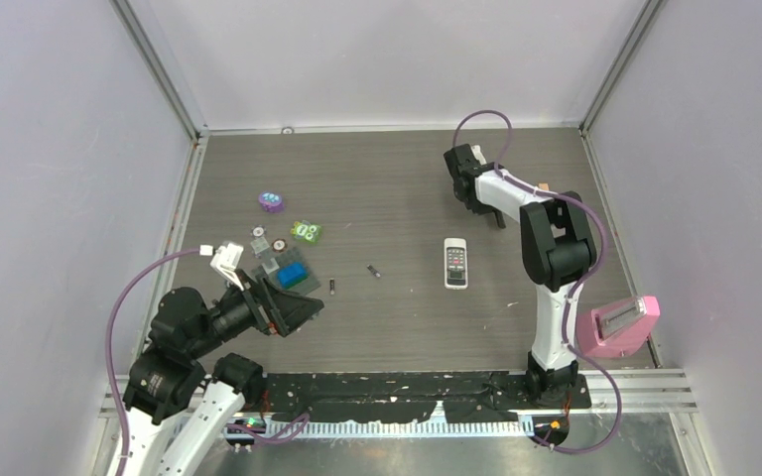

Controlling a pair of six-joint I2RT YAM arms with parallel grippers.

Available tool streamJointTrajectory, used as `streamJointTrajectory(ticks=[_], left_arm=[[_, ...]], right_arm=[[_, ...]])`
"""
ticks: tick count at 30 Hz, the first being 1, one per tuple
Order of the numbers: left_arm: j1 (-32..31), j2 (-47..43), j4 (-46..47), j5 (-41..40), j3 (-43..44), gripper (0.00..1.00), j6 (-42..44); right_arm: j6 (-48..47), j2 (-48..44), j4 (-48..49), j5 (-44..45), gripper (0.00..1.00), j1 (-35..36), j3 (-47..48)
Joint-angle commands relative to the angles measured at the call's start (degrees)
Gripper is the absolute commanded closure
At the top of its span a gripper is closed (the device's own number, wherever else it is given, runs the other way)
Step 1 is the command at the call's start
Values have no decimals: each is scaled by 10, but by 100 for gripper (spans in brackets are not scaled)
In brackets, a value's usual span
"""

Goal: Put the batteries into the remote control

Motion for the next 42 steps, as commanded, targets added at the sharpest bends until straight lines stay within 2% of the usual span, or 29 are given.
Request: streamJointTrajectory(ticks=[1, 8, 10, 14, 18, 22, 30, 37, 42], left_arm=[[-1, -15, 22, -13, 11, 0, 12], [-1, -21, 10, -19, 16, 0, 17], [-1, -19, 1, -21, 22, 0, 23], [-1, -8, -7, 6, 38, 0, 40], [-1, 5, -9, 34, 49, 0, 51], [-1, 13, 17, 50, 43, 0, 36], [-1, 12, 26, 55, 40, 1, 22], [-1, -4, 22, 52, 23, 1, 15], [-1, -1, 20, 55, 21, 1, 18]], right_arm=[[-6, 9, -19, -31, 77, -1, 38], [22, 16, -57, -79, 50, -2, 47], [50, -5, -69, -120, 41, -1, 44], [126, -89, -81, -188, 34, -1, 3], [187, -204, -59, -273, 31, 5, -82], [234, -271, -20, -315, 29, 37, -168], [286, -254, 7, -268, 22, 115, -242], [301, -245, 38, -240, 20, 125, -286], [301, -231, 54, -267, 19, 124, -313]])
